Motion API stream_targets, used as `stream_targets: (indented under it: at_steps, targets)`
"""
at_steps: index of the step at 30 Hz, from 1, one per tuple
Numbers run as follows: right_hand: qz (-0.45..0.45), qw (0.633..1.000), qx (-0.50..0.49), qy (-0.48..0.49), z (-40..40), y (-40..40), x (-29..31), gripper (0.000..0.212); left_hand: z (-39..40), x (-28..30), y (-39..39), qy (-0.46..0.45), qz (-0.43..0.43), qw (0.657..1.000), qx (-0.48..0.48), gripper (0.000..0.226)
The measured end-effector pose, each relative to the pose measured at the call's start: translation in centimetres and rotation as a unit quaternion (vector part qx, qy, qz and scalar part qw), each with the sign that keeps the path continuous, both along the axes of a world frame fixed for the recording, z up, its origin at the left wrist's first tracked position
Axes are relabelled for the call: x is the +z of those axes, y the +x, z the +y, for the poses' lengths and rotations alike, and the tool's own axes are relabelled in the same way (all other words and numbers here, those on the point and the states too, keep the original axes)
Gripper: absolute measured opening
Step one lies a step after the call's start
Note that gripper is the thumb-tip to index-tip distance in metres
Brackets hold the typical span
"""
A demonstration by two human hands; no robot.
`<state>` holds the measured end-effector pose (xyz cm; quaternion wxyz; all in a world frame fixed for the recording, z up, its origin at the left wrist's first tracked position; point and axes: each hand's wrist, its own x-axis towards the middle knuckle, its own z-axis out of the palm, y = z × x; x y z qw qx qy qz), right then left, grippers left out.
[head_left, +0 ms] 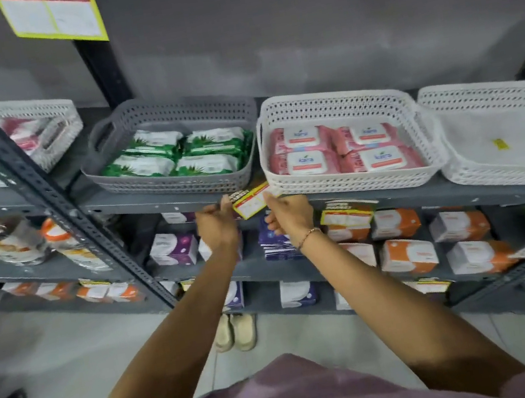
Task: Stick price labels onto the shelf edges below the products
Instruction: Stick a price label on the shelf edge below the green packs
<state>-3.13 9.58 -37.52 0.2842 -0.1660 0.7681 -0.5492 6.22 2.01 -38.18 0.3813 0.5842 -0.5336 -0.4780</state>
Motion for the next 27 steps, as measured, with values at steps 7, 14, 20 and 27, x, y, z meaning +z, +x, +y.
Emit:
stream_targets:
  at_steps: [7, 14, 20, 27]
  targets:
    - [-0.035, 0.997, -0.069, -0.014, -1.9, 1.6, -1.6, 0.041, -2.5, -0.7, 0.0, 0.126, 0.001, 0.989, -0.078, 0.034]
    - [-0.081, 0.995, -0.052, -0.023, -1.7, 2.3, -1.1, 0.032, -3.6, 1.0, 0.9, 0.153, 0.082, 0.976, -0.131, 0.021]
    - [-0.061, 0.998, -0.027, 0.02, -1.1, 0.8, 0.3, 0.039, -4.4, 1.1, 1.1, 0.182, 0.077, 0.967, -0.158, 0.025]
    - [0.257, 0.96, 0.02, 0.107, -1.0, -0.4, 0.4, 0.059, -4.0, 1.1, 1.1, 0.183, 0.079, 0.965, -0.171, 0.02]
